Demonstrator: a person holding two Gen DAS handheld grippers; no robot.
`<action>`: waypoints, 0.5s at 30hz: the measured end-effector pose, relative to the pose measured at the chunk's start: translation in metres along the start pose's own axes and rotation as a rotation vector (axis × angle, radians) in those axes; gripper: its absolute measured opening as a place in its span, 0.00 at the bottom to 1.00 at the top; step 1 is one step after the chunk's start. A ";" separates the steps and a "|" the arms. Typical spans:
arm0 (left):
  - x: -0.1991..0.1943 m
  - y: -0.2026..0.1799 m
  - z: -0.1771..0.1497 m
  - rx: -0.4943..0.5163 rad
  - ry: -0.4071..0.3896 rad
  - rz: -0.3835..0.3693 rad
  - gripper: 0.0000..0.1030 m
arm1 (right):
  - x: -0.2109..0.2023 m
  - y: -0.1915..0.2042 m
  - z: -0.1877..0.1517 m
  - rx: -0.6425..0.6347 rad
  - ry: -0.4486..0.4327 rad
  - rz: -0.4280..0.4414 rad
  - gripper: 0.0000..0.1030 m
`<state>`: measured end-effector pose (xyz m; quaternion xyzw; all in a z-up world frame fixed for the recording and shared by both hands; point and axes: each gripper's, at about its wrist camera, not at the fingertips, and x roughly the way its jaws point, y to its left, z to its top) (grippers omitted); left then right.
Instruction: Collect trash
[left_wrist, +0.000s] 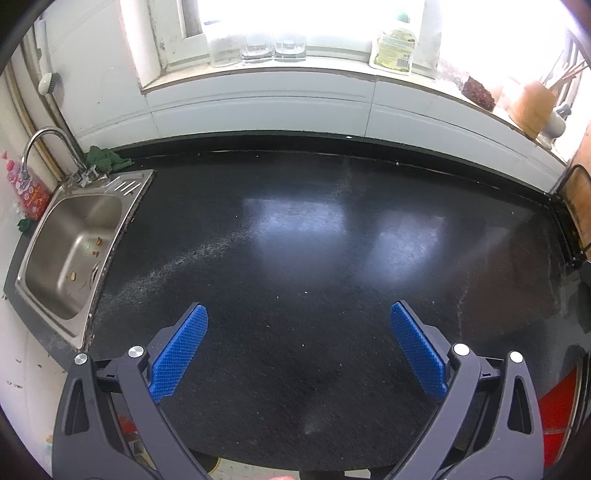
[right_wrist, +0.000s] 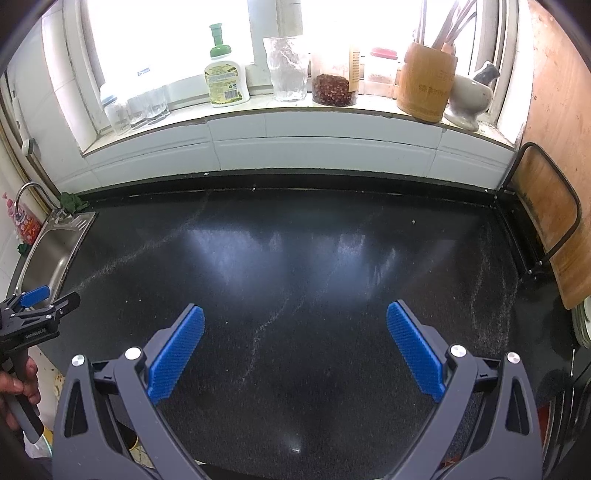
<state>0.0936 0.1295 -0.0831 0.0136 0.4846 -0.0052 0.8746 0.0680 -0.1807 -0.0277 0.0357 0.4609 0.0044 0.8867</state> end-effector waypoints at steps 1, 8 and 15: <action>0.000 0.000 0.000 -0.002 0.001 -0.002 0.94 | 0.000 -0.002 0.000 0.002 0.001 0.001 0.93; 0.001 -0.006 0.000 0.005 -0.001 -0.010 0.93 | 0.000 -0.008 -0.001 0.008 0.000 0.004 0.93; 0.017 -0.014 0.003 0.030 0.016 -0.016 0.94 | 0.010 -0.021 -0.004 0.010 -0.014 0.015 0.93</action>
